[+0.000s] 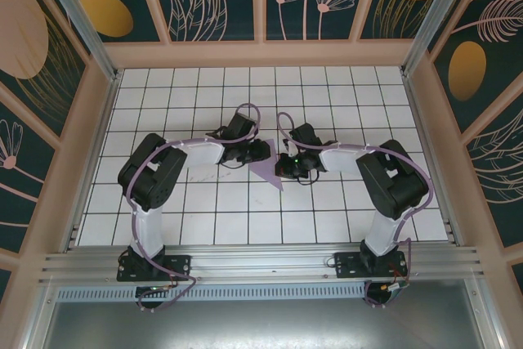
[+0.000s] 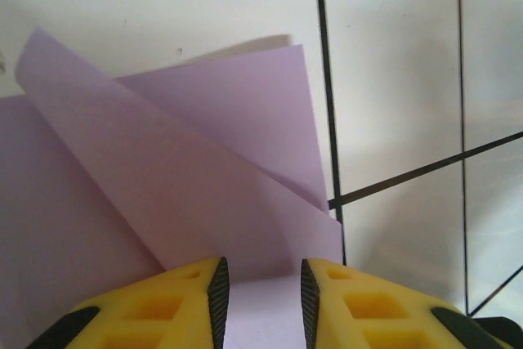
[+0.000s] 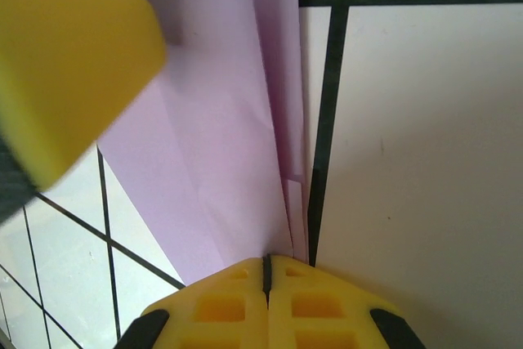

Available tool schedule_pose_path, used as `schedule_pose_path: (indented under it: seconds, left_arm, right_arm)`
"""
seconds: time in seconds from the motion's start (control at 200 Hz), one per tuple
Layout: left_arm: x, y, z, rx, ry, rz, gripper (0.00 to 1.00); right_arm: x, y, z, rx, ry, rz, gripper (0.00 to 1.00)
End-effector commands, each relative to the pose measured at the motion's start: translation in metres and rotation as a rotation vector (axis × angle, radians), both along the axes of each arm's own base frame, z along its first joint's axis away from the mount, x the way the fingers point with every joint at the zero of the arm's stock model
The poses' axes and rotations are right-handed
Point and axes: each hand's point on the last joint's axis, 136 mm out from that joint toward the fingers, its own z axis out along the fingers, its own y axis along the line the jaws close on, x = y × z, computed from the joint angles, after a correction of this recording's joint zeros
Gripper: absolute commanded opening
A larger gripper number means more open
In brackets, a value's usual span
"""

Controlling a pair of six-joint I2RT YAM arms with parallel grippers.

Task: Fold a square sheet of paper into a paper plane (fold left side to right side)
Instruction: Fourth fold the wing at the center of the table.

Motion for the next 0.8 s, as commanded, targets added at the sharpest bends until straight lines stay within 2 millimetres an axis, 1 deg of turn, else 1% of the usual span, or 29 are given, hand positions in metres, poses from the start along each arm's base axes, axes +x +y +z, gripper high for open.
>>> schedule_pose_path:
  seconds: [0.0,0.07,0.125,0.25,0.41,0.651,0.796]
  left_arm:
    - [0.001,0.005,0.027,-0.011,-0.061,-0.008,0.33]
    - [-0.005,-0.001,0.032,-0.059,-0.055,-0.038,0.28]
    - [-0.012,-0.006,0.031,-0.097,-0.042,-0.059,0.25]
    - [-0.025,-0.017,0.02,-0.137,0.003,-0.109,0.19]
    - [-0.035,-0.027,0.009,-0.163,0.038,-0.148,0.17]
    - [-0.039,-0.026,-0.008,-0.14,0.075,-0.145,0.17]
    - [-0.035,-0.014,-0.023,-0.06,0.073,-0.107,0.17]
  right_arm:
    - [-0.023,-0.032,-0.04,-0.19,0.096,-0.015,0.0]
    - [-0.023,-0.03,-0.04,-0.183,0.097,-0.008,0.0]
    - [-0.024,-0.029,-0.04,-0.186,0.098,-0.002,0.0]
    - [-0.025,-0.028,-0.041,-0.197,0.101,0.009,0.0]
    - [-0.026,-0.028,-0.043,-0.207,0.106,0.013,0.0]
    - [-0.028,-0.03,-0.046,-0.234,0.112,0.022,0.0]
    - [-0.029,-0.032,-0.047,-0.258,0.121,0.025,0.0]
